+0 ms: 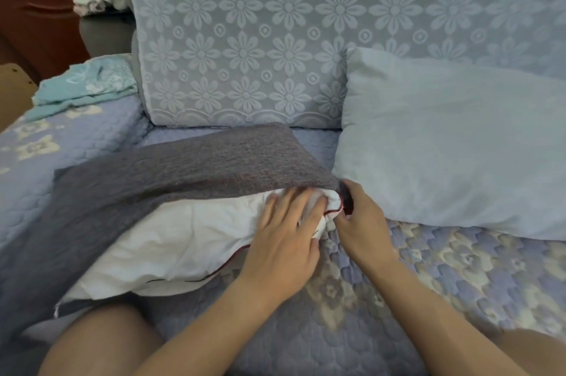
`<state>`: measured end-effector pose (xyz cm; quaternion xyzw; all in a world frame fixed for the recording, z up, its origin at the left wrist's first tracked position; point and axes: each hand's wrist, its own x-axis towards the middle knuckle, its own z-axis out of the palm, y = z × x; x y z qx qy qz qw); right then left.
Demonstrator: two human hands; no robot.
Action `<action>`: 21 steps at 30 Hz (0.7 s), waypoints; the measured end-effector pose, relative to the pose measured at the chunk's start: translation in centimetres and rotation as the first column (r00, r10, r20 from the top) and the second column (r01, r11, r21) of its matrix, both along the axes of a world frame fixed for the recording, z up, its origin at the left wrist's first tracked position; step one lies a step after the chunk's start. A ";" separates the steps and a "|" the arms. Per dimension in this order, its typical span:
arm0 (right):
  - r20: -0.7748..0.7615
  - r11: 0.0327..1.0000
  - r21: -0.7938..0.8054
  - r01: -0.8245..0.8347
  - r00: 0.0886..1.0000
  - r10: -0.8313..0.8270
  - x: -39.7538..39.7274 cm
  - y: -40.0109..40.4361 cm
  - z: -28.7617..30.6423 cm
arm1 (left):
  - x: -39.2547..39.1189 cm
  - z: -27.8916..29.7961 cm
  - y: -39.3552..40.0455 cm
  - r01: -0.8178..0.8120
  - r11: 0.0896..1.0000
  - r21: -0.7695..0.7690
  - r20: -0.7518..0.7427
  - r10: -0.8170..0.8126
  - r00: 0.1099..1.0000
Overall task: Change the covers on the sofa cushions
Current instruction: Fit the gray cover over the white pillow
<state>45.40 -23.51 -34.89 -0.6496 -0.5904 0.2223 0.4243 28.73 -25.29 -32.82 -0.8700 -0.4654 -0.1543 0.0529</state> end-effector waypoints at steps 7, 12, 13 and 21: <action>0.242 0.990 0.037 0.134 0.960 -0.139 0.1 1.6 0.1 | -0.1 0.0 2.0 0.181 0.982 -0.048 -0.131 -0.186 0.974; 0.155 0.980 -0.017 0.199 0.969 -0.194 0.1 1.3 0.3 | 0.5 -0.9 2.2 0.023 0.997 -0.075 -0.168 -0.035 0.985; 0.136 0.979 -0.002 0.205 0.970 -0.203 0.0 1.2 0.5 | 0.8 -1.2 2.3 -0.021 0.997 -0.072 -0.185 0.007 0.983; 0.260 0.982 0.187 0.033 0.962 -0.081 -1.9 -0.6 0.4 | 4.3 -1.0 5.6 -0.401 0.887 -0.229 -0.438 0.274 0.856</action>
